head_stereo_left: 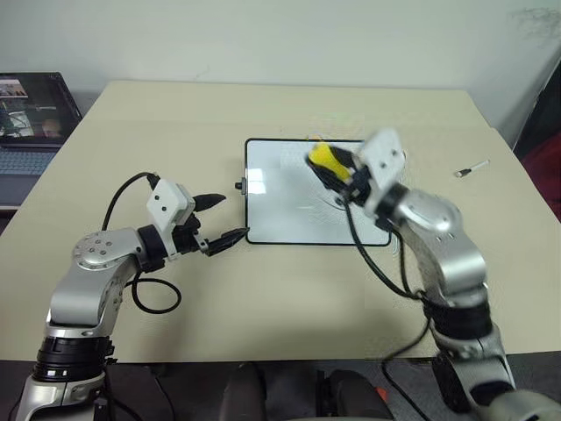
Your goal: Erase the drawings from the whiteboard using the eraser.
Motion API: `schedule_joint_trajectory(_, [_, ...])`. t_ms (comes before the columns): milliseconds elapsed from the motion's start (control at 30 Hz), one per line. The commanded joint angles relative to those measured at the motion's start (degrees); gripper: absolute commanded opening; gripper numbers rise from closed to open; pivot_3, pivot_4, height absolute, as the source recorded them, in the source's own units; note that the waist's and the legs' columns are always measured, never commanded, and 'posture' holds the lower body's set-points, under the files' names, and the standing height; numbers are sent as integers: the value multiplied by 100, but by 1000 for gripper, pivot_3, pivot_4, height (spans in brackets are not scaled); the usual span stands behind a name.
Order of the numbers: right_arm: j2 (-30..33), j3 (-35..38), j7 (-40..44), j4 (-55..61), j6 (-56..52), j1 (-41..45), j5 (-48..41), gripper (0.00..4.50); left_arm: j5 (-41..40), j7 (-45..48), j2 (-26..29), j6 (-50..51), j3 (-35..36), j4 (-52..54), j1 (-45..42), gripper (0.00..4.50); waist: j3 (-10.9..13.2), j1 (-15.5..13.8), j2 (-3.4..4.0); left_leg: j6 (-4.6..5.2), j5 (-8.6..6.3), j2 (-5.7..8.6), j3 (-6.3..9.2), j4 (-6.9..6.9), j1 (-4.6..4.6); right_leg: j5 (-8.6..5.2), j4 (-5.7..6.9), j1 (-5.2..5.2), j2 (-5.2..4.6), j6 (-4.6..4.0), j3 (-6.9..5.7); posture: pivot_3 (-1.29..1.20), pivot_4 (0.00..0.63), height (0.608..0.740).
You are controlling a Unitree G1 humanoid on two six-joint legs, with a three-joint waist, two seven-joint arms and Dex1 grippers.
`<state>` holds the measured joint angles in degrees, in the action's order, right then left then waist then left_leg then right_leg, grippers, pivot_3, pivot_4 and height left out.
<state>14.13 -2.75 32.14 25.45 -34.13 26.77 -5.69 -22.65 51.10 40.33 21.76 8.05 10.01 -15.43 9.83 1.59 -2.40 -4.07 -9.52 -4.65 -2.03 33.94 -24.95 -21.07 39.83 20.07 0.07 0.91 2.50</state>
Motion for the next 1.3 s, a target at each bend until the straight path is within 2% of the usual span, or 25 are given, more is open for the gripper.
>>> schedule_joint_trajectory(33, [92,409,-183,1094,-13,-946,-300,1300,-100,-135,-113,-105,114,191,-28,4500,0,14,0,0,0,1,1,0,1,0,3,1,0,0,0,0,150,740])
schedule_joint_trajectory(200, [-50,644,-539,1549,268,-2162,-445,1300,-96,-174,-212,-105,87,248,87,4500,1,44,1,0,0,-2,3,0,7,-1,10,0,13,1,4,0,150,740])
schedule_joint_trajectory(300, [163,537,-515,1573,649,-2788,-248,1300,-104,-192,-246,-87,62,265,95,4500,0,28,1,0,0,1,4,2,9,-1,11,-2,29,2,3,0,150,740])
schedule_joint_trajectory(533, [621,485,-802,1379,1035,-3011,295,1300,-120,-126,-204,118,-95,381,-13,4500,0,21,0,0,1,2,6,7,11,-11,12,-9,32,21,1,0,150,740])
schedule_joint_trajectory(833, [1080,-129,-946,946,1121,-2150,1119,1300,32,-110,71,645,-475,435,-636,4500,0,20,0,0,1,3,3,7,11,-10,12,-10,38,19,1,0,150,740])
schedule_joint_trajectory(1100, [626,-1195,-882,235,244,-393,1621,1300,161,-34,97,638,-617,146,-912,4500,0,20,1,-1,1,1,6,10,10,0,15,-7,46,1,2,0,150,740])
schedule_joint_trajectory(1300, [211,-1659,-758,-1072,-112,940,1768,1300,139,92,70,601,-612,-72,-994,4500,0,13,1,0,1,2,6,14,8,0,13,-7,41,0,5,0,150,740])
